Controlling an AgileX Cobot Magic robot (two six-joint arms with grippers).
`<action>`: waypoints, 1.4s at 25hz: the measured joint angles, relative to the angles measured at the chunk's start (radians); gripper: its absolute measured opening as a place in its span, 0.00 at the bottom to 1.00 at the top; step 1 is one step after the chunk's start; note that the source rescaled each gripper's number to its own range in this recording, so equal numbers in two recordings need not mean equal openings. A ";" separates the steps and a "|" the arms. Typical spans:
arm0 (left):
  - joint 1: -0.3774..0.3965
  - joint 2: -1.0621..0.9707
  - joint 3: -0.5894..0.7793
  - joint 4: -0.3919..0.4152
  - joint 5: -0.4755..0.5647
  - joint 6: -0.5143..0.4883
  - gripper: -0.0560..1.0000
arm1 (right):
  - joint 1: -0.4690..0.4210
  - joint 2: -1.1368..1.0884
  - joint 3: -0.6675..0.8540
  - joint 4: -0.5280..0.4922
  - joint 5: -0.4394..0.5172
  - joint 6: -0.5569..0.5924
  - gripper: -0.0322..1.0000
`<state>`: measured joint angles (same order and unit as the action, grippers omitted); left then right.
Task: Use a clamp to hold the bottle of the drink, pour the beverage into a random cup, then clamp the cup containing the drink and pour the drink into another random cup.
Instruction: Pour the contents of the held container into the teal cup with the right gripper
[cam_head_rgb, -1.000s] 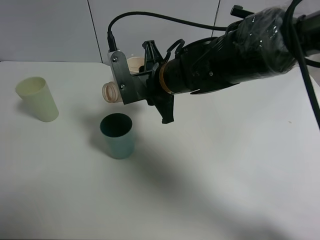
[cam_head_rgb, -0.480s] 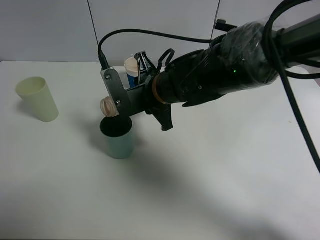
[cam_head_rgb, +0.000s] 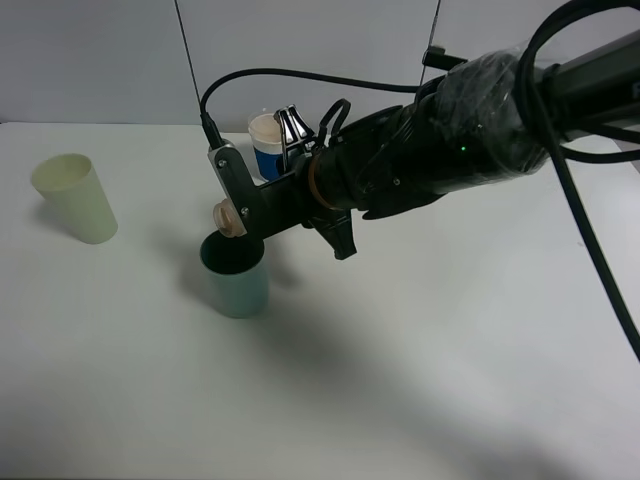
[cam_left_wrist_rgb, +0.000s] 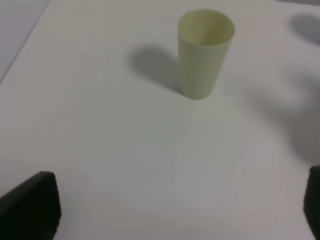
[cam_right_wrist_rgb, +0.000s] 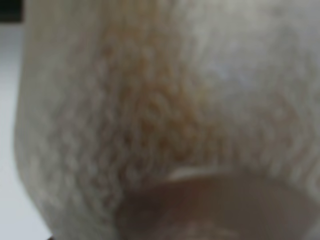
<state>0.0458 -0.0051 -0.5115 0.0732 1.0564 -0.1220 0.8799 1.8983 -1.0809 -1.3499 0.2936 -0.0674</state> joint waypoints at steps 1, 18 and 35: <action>0.000 0.000 0.000 0.000 0.000 0.000 0.93 | 0.000 0.000 0.000 -0.002 0.001 0.000 0.03; 0.000 0.000 0.000 0.000 0.000 0.000 0.93 | 0.011 0.000 0.000 -0.065 0.035 -0.063 0.03; 0.000 0.000 0.000 0.000 0.000 0.000 0.93 | 0.043 0.000 -0.001 -0.120 0.088 -0.070 0.03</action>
<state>0.0458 -0.0051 -0.5115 0.0732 1.0564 -0.1220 0.9227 1.8983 -1.0818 -1.4699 0.3811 -0.1371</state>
